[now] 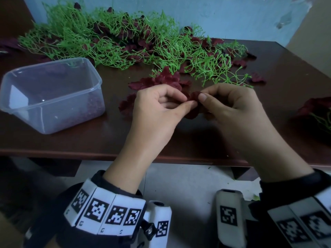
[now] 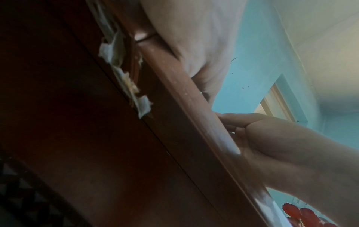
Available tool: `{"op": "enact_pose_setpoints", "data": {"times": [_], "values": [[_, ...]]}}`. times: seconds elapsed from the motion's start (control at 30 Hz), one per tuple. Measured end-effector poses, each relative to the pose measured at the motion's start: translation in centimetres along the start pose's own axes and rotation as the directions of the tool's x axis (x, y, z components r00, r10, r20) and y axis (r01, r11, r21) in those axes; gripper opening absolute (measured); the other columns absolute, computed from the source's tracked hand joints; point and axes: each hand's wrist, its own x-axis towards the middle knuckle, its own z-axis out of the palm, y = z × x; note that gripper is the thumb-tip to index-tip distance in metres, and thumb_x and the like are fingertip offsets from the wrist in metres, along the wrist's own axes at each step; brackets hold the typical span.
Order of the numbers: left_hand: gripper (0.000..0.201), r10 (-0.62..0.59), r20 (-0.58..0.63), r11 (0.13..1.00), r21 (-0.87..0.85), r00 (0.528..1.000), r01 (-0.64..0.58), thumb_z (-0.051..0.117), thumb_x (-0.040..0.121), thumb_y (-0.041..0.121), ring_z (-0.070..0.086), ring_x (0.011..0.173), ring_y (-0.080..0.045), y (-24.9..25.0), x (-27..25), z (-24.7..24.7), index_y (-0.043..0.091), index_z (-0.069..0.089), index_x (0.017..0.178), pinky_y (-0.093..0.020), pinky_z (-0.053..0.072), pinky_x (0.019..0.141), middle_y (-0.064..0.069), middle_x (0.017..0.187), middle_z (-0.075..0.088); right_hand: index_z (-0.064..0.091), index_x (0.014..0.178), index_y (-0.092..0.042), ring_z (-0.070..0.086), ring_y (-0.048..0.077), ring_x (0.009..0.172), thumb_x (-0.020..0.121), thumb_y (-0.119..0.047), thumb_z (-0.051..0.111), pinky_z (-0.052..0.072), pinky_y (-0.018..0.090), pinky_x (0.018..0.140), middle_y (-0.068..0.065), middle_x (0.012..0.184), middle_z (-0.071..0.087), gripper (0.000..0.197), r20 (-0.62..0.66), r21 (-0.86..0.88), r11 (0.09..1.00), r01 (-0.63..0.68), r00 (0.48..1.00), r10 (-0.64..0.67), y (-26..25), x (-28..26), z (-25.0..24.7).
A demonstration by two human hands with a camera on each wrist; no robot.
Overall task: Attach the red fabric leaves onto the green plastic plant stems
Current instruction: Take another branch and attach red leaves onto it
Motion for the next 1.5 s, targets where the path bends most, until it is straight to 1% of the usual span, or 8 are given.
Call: {"op": "enact_pose_setpoints", "data": {"times": [0.37, 0.57, 0.8, 0.97, 1.2, 1.3, 1.4, 1.5], "values": [[0.036, 0.044, 0.009, 0.998, -0.039, 0.999, -0.043, 0.088, 0.075, 0.003, 0.076, 0.076, -0.02, -0.26, 0.06, -0.16, 0.013, 0.055, 0.084, -0.031, 0.06, 0.073, -0.012, 0.082, 0.075, 0.072, 0.084, -0.014, 0.065, 0.041, 0.071, 0.091, -0.021, 0.069, 0.053, 0.058, 0.068, 0.019, 0.077, 0.071, 0.01, 0.004, 0.056, 0.998, 0.025, 1.0, -0.026, 0.3, -0.09, 0.02], [0.024, 0.061, 0.069, 0.998, -0.003, 0.996, -0.061, 0.08, 0.083, 0.003, 0.067, 0.074, -0.013, -0.46, 0.1, -0.03, 0.013, 0.059, 0.089, -0.026, 0.055, 0.069, -0.012, 0.084, 0.072, 0.071, 0.086, -0.004, 0.064, 0.023, 0.068, 0.087, -0.009, 0.074, 0.051, 0.037, 0.069, 0.016, 0.073, 0.072, 0.006, 0.071, 0.246, 0.965, -0.091, 0.995, 0.076, 0.43, 0.06, 0.33], [0.019, 0.107, 0.101, 0.992, 0.06, 0.989, -0.113, 0.079, 0.085, 0.004, 0.069, 0.074, -0.01, -0.36, 0.16, -0.03, 0.021, 0.07, 0.085, -0.021, 0.054, 0.069, 0.0, 0.08, 0.074, 0.068, 0.081, -0.001, 0.065, 0.028, 0.071, 0.084, -0.003, 0.072, 0.053, 0.045, 0.08, 0.016, 0.07, 0.068, 0.006, 0.086, 0.405, 0.905, -0.133, 0.991, 0.107, 0.33, 0.25, 0.71], [0.014, 0.124, 0.04, 0.988, 0.092, 0.991, -0.127, 0.083, 0.084, 0.012, 0.069, 0.069, -0.007, -0.47, 0.22, -0.32, 0.023, 0.075, 0.079, -0.022, 0.054, 0.064, 0.002, 0.074, 0.075, 0.074, 0.075, -0.011, 0.065, 0.032, 0.077, 0.075, -0.015, 0.077, 0.054, 0.056, 0.087, 0.018, 0.076, 0.071, 0.005, 0.03, 0.413, 0.904, -0.112, 0.994, 0.109, 0.15, 0.15, 0.81], [0.022, 0.106, 0.124, 0.978, 0.164, 0.987, -0.126, 0.074, 0.091, 0.007, 0.07, 0.082, -0.031, -0.34, 0.09, 0.03, 0.028, 0.071, 0.083, -0.045, 0.059, 0.075, -0.008, 0.082, 0.074, 0.071, 0.08, -0.008, 0.066, 0.026, 0.073, 0.081, -0.008, 0.076, 0.057, 0.044, 0.081, 0.013, 0.071, 0.069, 0.005, 0.095, 0.411, 0.895, -0.175, 0.984, 0.148, 0.21, 0.25, 0.59], [0.021, 0.11, 0.132, 0.975, 0.177, 0.985, -0.133, 0.073, 0.092, 0.006, 0.072, 0.084, -0.026, -0.34, 0.03, -0.07, 0.026, 0.072, 0.086, -0.04, 0.06, 0.077, -0.006, 0.085, 0.075, 0.066, 0.087, 0.001, 0.066, 0.02, 0.071, 0.086, -0.002, 0.068, 0.057, 0.029, 0.07, 0.014, 0.074, 0.066, 0.004, 0.147, 0.494, 0.83, -0.259, 0.966, 0.214, 0.11, 0.17, 0.67], [0.025, 0.102, 0.107, 0.978, 0.17, 0.989, -0.119, 0.075, 0.089, 0.004, 0.073, 0.079, -0.014, -0.32, 0.13, -0.25, 0.028, 0.072, 0.083, -0.025, 0.059, 0.072, 0.003, 0.08, 0.075, 0.066, 0.096, 0.001, 0.068, 0.019, 0.073, 0.086, -0.004, 0.067, 0.058, 0.029, 0.071, 0.018, 0.083, 0.066, 0.012, 0.172, 0.521, 0.787, -0.329, 0.944, 0.281, -0.01, 0.14, 0.68], [0.018, 0.08, 0.125, 0.986, 0.138, 0.989, -0.097, 0.076, 0.089, 0.003, 0.068, 0.075, 0.002, -0.11, 0.12, -0.31, 0.022, 0.074, 0.088, -0.012, 0.052, 0.071, 0.01, 0.08, 0.074, 0.069, 0.081, -0.005, 0.07, 0.018, 0.073, 0.085, -0.004, 0.067, 0.057, 0.028, 0.072, 0.012, 0.077, 0.07, 0.005, 0.144, 0.532, 0.779, -0.331, 0.942, 0.302, -0.11, 0.21, 0.61]]}}
